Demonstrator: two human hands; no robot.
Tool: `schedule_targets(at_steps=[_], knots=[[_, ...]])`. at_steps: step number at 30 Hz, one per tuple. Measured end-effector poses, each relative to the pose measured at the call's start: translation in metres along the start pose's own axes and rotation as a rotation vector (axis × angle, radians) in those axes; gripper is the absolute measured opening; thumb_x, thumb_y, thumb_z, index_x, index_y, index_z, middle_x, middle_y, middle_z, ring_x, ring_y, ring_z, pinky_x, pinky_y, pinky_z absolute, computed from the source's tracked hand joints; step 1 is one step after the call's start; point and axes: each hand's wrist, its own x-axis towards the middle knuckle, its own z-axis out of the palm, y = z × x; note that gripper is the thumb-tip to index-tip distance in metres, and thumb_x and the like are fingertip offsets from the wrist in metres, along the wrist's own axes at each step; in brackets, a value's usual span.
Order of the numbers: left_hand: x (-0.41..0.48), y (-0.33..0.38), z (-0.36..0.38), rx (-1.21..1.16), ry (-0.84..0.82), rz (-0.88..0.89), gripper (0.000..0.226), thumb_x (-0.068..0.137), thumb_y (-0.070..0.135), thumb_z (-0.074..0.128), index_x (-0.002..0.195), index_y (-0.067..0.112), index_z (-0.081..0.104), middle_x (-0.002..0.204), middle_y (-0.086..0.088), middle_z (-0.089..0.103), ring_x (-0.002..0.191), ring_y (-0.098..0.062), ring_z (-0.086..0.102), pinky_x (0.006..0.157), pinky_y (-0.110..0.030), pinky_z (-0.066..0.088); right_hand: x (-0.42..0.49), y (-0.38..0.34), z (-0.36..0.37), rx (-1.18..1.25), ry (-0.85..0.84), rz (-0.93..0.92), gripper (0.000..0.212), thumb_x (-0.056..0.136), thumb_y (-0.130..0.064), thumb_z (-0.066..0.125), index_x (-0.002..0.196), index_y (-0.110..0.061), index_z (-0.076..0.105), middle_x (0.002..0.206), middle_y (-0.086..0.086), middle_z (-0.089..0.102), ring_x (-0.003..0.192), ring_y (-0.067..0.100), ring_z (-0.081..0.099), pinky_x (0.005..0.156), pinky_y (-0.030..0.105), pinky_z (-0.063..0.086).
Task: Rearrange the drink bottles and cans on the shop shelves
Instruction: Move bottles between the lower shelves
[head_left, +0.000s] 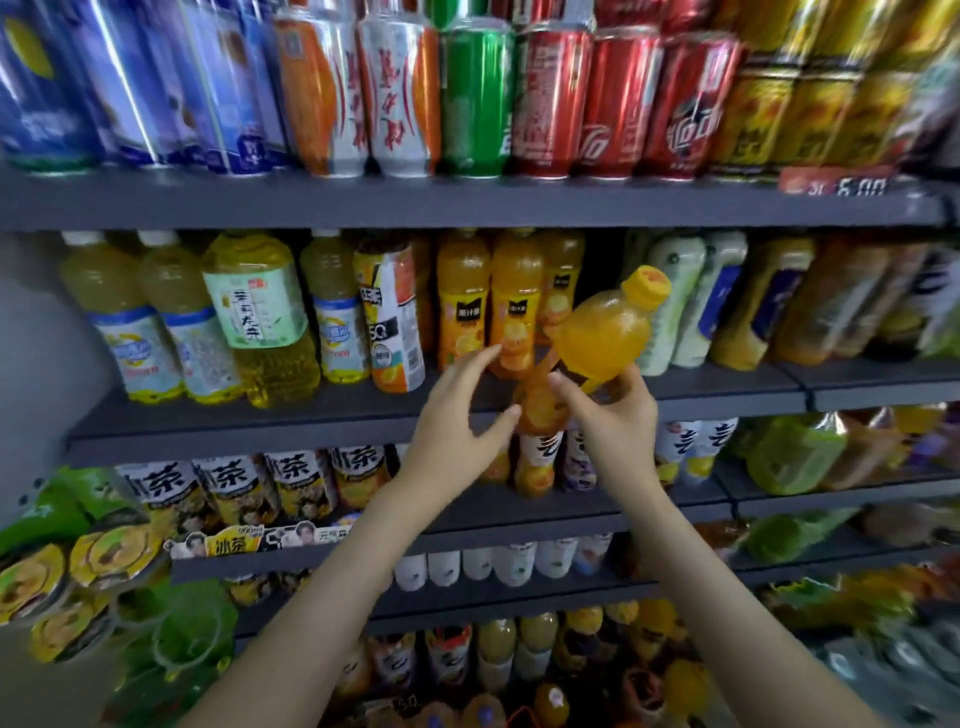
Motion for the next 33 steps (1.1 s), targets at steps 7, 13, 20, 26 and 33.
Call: schedule_targets(at_steps=[7,13,20,26,33], knots=[[0.03,-0.032,0.011,0.318,0.358,-0.144,0.062,0.091,0.016,0.058,0.146,0.023,0.032,0.15,-0.014,0.022,0.14,-0.029,0.018,0.109,-0.04,0.029,0.088,0.045,-0.003,-0.276,0.036,0.007,0.044,0.074,-0.035,0.078,0.109,-0.014,0.06,0.103,0.005,0.066,0.095,0.021,0.063,0.083,0.04,0.053],[0.038,-0.053,0.028,0.338,0.304,-0.134,0.055,0.091,0.014,0.057,0.142,0.02,0.038,0.144,-0.013,0.031,0.137,-0.03,0.026,0.106,-0.042,0.036,0.126,0.065,0.018,-0.335,-0.054,0.006,0.061,0.077,-0.033,0.076,0.129,-0.015,0.05,0.121,0.008,0.06,0.112,0.023,0.057,0.097,0.044,0.047],[0.037,-0.052,0.055,0.283,0.267,-0.061,0.041,0.091,0.014,0.057,0.132,0.012,0.051,0.134,-0.014,0.045,0.126,-0.03,0.04,0.1,-0.037,0.039,0.121,0.066,0.012,-0.362,-0.171,0.065,0.065,0.093,-0.021,0.059,0.146,-0.011,0.024,0.137,0.007,0.052,0.124,0.021,0.049,0.095,0.024,0.038],[0.004,-0.036,0.116,0.165,0.198,0.168,0.033,0.094,0.019,0.045,0.123,0.009,0.056,0.121,-0.008,0.053,0.113,-0.02,0.049,0.094,-0.025,0.042,0.043,0.084,-0.035,-0.355,-0.047,-0.123,0.034,0.097,-0.02,0.051,0.13,-0.012,0.045,0.12,0.002,0.058,0.105,0.01,0.057,0.084,0.013,0.044],[-0.029,-0.028,0.212,0.101,-0.16,-0.156,0.039,0.096,0.021,0.05,0.134,0.018,0.043,0.123,0.003,0.054,0.11,-0.015,0.054,0.084,-0.033,0.05,0.019,0.162,-0.139,-0.351,0.068,0.117,0.018,0.095,-0.013,0.054,0.111,-0.019,0.049,0.089,-0.013,0.055,0.08,-0.003,0.055,0.065,0.013,0.041]])
